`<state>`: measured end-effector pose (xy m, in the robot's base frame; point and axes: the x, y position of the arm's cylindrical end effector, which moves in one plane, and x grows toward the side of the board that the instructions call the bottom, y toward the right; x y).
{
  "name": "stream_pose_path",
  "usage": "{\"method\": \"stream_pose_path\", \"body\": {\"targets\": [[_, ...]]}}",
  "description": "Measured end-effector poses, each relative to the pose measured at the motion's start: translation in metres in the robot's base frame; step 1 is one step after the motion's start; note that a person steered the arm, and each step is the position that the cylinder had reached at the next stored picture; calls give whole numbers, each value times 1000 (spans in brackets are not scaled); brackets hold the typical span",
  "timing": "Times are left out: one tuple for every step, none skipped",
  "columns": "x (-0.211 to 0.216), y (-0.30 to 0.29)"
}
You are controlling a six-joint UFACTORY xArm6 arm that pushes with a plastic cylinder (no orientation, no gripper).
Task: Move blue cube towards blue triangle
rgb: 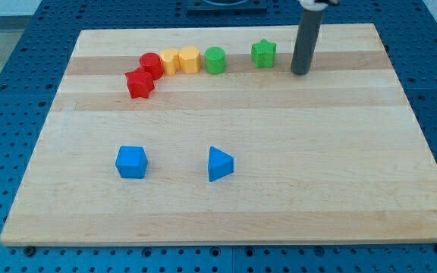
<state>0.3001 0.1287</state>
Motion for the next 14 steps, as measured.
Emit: {"method": "stream_pose_path", "body": {"targets": [[-34,-3],[-35,-7],[-35,-11],[-35,-27],[-35,-43],[-35,-59],[-35,-74],[-35,-85],[-35,-87],[-20,-79],[45,-63],[93,-67],[141,-102],[170,-147]]}}
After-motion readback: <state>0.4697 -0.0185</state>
